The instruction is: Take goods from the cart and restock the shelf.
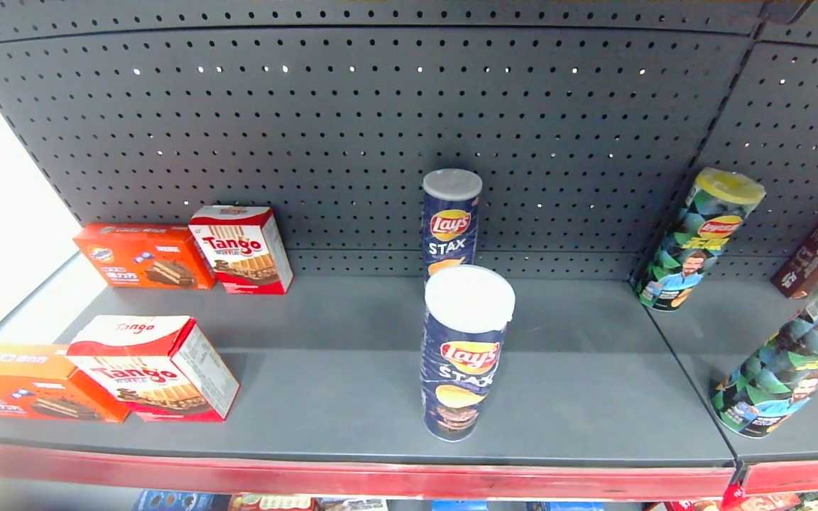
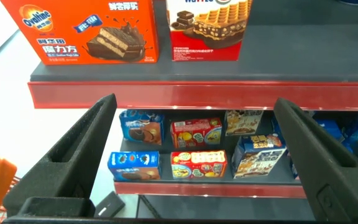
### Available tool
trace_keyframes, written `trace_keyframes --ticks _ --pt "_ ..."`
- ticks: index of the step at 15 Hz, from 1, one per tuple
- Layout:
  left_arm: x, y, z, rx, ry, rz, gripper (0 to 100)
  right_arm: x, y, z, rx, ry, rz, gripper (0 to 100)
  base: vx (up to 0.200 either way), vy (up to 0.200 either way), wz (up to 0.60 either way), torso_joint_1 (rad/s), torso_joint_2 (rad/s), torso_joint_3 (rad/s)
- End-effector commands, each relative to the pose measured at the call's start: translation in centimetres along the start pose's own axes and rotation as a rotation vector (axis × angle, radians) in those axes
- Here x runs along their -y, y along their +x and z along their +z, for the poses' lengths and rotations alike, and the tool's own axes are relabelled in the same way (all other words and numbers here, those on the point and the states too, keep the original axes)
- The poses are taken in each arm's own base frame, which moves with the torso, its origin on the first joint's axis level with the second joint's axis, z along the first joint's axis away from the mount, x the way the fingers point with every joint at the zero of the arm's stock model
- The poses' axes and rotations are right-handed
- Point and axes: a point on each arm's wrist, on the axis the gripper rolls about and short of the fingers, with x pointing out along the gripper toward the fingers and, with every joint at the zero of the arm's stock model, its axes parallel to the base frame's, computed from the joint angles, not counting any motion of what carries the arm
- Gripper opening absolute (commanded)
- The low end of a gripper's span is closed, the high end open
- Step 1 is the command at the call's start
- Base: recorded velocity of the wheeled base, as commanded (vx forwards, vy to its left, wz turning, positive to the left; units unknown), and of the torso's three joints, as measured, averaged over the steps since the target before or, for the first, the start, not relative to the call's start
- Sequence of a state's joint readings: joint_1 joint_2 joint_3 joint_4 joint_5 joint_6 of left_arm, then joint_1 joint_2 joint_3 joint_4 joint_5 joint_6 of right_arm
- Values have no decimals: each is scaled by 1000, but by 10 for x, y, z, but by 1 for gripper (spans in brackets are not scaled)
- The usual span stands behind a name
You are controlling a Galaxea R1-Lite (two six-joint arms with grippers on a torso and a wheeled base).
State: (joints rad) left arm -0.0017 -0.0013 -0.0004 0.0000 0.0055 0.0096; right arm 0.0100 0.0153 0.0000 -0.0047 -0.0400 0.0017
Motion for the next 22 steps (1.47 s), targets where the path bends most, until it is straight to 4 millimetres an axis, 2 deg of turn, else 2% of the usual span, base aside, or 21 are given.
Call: trace_keyframes --ticks 1,22 --pt "0 0 0 -2 -2 -1 100 0 0 0 -3 0 -1 100 -200 0 0 2 -2 2" --pt "0 0 0 1 -10 10 100 0 0 0 -3 3 -2 100 0 0 0 0 0 0"
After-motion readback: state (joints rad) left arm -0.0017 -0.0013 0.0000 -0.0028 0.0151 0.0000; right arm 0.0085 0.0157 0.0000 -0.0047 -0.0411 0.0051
